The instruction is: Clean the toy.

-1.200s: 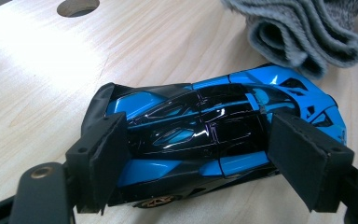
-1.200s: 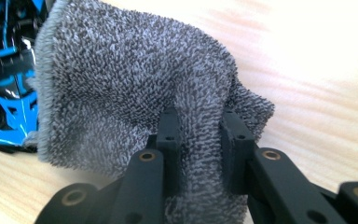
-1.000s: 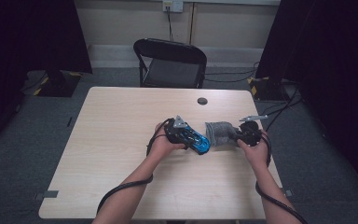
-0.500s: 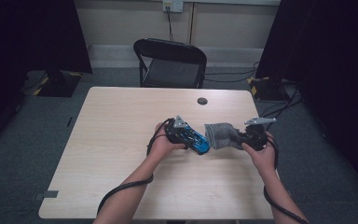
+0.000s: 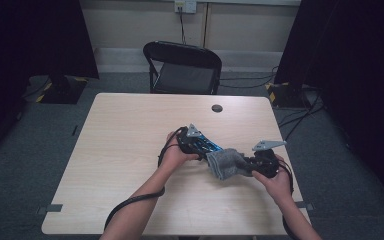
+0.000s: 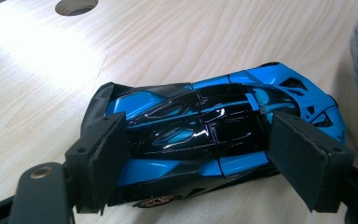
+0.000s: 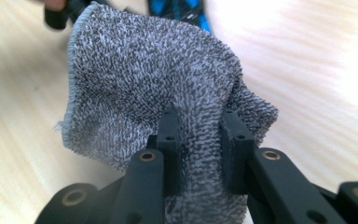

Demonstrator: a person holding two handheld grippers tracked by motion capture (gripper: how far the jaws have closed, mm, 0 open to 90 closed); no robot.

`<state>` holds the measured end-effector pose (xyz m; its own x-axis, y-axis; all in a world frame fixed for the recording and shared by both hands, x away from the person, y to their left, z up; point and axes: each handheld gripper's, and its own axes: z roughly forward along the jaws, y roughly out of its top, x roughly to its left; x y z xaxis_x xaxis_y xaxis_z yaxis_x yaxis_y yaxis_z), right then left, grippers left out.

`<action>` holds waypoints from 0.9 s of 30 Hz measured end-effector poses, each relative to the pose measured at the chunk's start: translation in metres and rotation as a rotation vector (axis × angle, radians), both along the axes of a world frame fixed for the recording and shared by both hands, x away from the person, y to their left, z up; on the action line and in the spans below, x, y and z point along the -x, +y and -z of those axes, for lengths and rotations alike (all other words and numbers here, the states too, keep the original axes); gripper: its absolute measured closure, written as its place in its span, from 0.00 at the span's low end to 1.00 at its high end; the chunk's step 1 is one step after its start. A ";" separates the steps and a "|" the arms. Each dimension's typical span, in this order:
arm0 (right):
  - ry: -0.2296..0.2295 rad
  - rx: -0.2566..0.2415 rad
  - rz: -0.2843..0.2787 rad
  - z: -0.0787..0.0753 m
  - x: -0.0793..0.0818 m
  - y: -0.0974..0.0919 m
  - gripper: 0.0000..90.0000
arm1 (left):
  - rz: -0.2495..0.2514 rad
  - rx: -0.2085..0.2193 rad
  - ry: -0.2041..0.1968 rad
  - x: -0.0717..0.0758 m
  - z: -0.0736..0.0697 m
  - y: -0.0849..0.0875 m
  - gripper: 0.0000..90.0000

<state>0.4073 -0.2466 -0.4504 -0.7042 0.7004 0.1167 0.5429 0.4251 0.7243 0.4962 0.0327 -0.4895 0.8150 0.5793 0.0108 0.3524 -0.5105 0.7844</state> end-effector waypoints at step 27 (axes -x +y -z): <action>0.043 0.104 -0.039 0.028 0.000 0.021 0.81 | 0.003 0.001 -0.002 0.001 0.000 -0.001 0.22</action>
